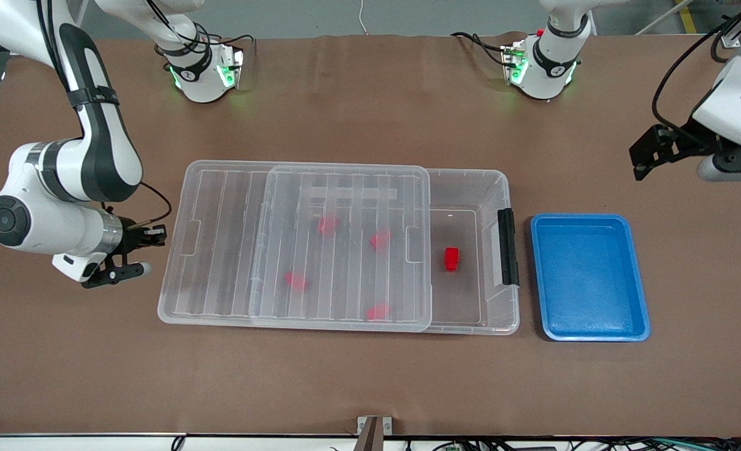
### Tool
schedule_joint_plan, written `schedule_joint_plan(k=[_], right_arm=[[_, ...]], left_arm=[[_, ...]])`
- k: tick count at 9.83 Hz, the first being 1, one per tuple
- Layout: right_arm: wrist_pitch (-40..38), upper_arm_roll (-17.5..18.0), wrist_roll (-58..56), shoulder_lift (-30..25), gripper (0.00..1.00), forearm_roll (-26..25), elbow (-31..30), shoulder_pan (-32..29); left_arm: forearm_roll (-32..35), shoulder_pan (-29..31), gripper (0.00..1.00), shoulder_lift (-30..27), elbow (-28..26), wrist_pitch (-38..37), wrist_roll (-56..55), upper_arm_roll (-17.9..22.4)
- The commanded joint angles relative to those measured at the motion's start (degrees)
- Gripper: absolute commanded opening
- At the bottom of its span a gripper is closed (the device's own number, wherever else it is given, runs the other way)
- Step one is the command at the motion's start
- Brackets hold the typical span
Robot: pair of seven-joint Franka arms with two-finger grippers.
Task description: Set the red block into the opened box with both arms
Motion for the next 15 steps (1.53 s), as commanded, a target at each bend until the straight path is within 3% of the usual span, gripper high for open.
schedule_joint_plan(k=[1,4,6,11,12,13,14,15], right_arm=[[1.2,-0.1,-0.1,-1.3,0.0,3.0,-1.2,1.6],[2.5,0.4,8.0,-1.0,0.0,4.3,-0.5,6.6],[5.0,3.8,12.0,0.0,0.0,4.1,-0.4,6.9],[4.7,4.0,13.7,0.9,0.0,4.1,1.6,7.3],[3.8,3.6,14.6,0.1,0.05,4.1,1.7,6.4],[-0.2,3.3,21.2,-3.3,0.45,2.9,2.6,4.9],[-2.7,3.4,27.1,-6.2,0.99,-1.4,4.3,3.4],[-7.3,3.4,31.2,-8.8,1.0,-7.9,6.3,3.2]], left_arm=[[-5.1,-2.2,1.0,-4.5,-7.0,-1.7,4.7,6.3],[-8.7,-3.3,1.0,-6.3,-10.1,-1.6,7.3,12.0],[-8.8,-3.3,1.0,-7.4,-11.3,-1.9,7.2,11.9],[-8.5,-3.2,1.0,-7.8,-12.2,-1.3,7.6,11.2],[-8.4,-3.2,1.0,-8.8,-13.5,-0.1,7.6,10.9],[-8.3,-3.2,1.0,-9.7,-15.0,0.9,7.6,10.4],[-8.2,-3.2,1.0,-10.3,-15.5,1.2,7.6,9.8],[-8.2,-3.1,1.0,-10.6,-16.1,1.4,7.6,9.8]])
